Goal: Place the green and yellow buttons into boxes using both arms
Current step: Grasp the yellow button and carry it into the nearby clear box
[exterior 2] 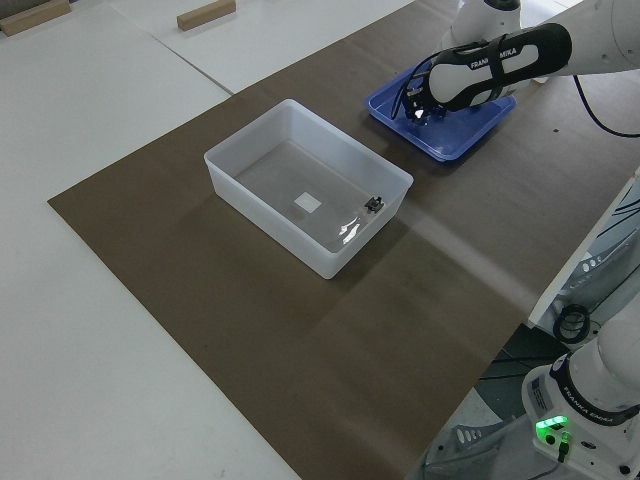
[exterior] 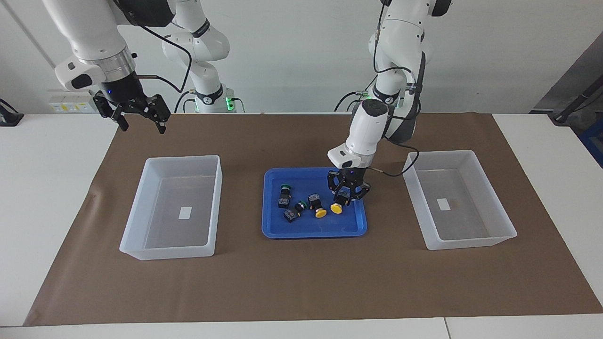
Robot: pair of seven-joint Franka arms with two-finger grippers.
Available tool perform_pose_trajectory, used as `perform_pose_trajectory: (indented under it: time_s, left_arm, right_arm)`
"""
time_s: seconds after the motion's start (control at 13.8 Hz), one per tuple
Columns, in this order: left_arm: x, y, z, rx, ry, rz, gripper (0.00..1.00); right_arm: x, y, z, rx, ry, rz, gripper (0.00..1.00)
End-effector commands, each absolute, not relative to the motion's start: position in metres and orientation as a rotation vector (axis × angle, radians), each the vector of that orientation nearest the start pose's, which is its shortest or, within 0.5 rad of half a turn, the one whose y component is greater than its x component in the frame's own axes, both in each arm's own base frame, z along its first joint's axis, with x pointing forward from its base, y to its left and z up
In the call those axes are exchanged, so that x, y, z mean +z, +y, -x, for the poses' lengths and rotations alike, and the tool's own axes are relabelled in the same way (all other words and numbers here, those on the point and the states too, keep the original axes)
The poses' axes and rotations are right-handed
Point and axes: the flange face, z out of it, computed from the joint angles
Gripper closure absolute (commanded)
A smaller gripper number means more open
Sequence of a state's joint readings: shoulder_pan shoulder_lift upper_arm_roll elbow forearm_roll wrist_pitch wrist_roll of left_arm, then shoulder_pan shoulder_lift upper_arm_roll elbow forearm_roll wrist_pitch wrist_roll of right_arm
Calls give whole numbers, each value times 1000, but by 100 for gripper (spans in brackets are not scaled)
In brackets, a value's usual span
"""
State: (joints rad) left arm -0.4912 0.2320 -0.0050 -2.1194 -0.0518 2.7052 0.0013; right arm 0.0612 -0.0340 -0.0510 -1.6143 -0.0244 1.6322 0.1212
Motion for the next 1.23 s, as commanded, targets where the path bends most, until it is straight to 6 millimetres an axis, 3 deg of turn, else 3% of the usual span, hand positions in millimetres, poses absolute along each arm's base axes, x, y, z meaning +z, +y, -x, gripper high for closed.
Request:
perform_pose_trajectory:
  time_s: [0.0,0.36,0.65,1.09,1.16]
  left_arm:
    - [388,-252,-541,-558,632,3142,100]
    - [439,-185,-576,-547,446,3155,100]
    - [463,-110,-608,-612,241,3146,100]
    - [458,-25,-617,-613,118,3114,100]
    - [455,-13,-616,-608,124,3106,100]
  right_arm:
    - [632,1,-544,-73,168,3139,0]
    - [632,2,-546,-89,163,3138,0]
    - [633,3,-546,-85,154,3141,0]
    - [629,8,-542,-41,128,3143,0]
    - [626,18,-541,-32,101,3144,0]
